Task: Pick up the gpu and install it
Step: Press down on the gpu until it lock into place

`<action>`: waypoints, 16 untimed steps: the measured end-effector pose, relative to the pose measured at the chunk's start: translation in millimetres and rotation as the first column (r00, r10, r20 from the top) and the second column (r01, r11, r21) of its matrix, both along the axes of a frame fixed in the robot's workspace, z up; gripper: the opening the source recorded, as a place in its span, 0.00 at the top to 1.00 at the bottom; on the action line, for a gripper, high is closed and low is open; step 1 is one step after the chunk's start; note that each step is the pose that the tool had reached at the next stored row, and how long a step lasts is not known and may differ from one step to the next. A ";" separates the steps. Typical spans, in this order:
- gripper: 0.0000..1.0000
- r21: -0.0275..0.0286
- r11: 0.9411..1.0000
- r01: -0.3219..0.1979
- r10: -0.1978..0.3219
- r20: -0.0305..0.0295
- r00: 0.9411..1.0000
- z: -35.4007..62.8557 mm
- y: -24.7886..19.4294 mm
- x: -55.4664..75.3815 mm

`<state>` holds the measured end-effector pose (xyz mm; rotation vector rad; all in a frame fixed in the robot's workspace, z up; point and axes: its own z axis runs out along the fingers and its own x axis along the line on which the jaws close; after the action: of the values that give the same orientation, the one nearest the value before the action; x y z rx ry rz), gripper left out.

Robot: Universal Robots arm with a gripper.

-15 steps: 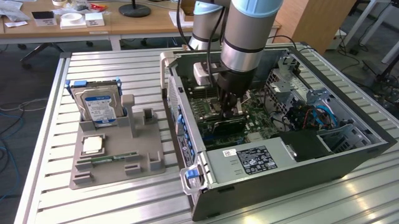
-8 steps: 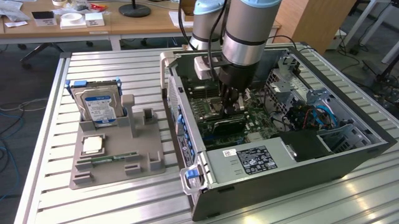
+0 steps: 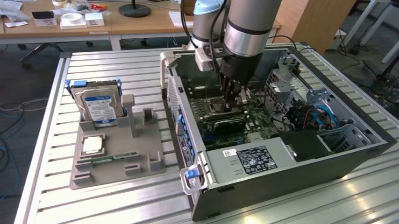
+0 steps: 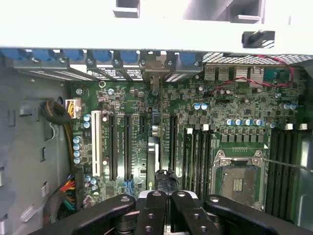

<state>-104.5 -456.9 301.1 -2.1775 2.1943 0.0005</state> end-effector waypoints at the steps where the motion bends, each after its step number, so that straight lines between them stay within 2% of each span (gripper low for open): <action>1: 0.89 0.000 1.000 0.000 0.000 0.000 1.000 2.2 0.0 0.0; 10: 0.89 0.000 1.000 0.000 0.000 0.000 1.000 20.9 0.1 0.0; 16: 0.89 0.000 1.000 0.000 0.000 0.000 1.000 26.3 0.1 0.0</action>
<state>-104.5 -456.7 327.4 -2.1773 2.1940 0.0007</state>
